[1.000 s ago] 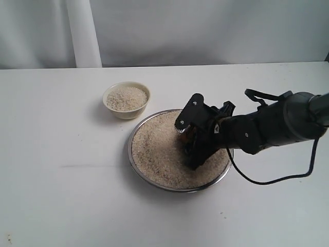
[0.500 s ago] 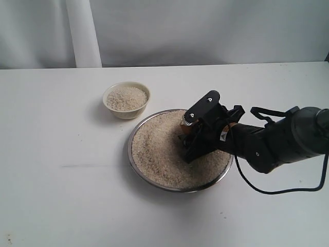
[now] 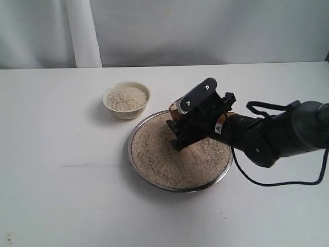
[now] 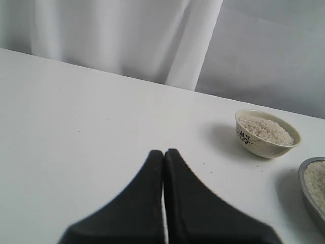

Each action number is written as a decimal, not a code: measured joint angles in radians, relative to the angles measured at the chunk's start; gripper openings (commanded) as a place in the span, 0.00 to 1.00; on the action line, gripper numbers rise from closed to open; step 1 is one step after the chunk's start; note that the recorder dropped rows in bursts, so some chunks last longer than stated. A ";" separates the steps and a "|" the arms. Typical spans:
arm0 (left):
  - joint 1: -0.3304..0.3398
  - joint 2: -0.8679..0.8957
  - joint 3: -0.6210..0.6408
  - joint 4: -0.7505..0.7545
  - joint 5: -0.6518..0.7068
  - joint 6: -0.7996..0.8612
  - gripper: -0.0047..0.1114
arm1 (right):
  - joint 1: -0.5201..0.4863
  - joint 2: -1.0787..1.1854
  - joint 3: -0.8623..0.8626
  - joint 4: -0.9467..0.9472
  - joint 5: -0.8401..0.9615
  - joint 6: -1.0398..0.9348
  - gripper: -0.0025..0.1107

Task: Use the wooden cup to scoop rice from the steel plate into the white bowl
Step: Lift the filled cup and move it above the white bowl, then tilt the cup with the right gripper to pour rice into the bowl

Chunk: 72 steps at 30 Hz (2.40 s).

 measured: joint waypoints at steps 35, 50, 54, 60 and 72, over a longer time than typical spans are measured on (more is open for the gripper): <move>0.000 0.000 0.000 0.000 0.000 0.000 0.04 | 0.213 0.506 -1.474 -0.462 1.390 0.124 0.02; 0.000 0.000 0.000 0.000 0.000 0.000 0.04 | 0.298 0.601 -1.480 -0.829 1.471 0.060 0.02; 0.000 0.000 0.000 0.000 0.000 0.000 0.04 | 0.308 0.620 -1.480 -0.908 1.488 0.042 0.02; 0.000 0.000 0.000 0.000 0.000 0.000 0.04 | 0.308 0.622 -1.480 -0.959 1.509 0.008 0.02; 0.000 0.000 0.000 0.000 0.000 0.000 0.04 | 0.308 0.622 -1.480 -0.986 1.524 -0.139 0.02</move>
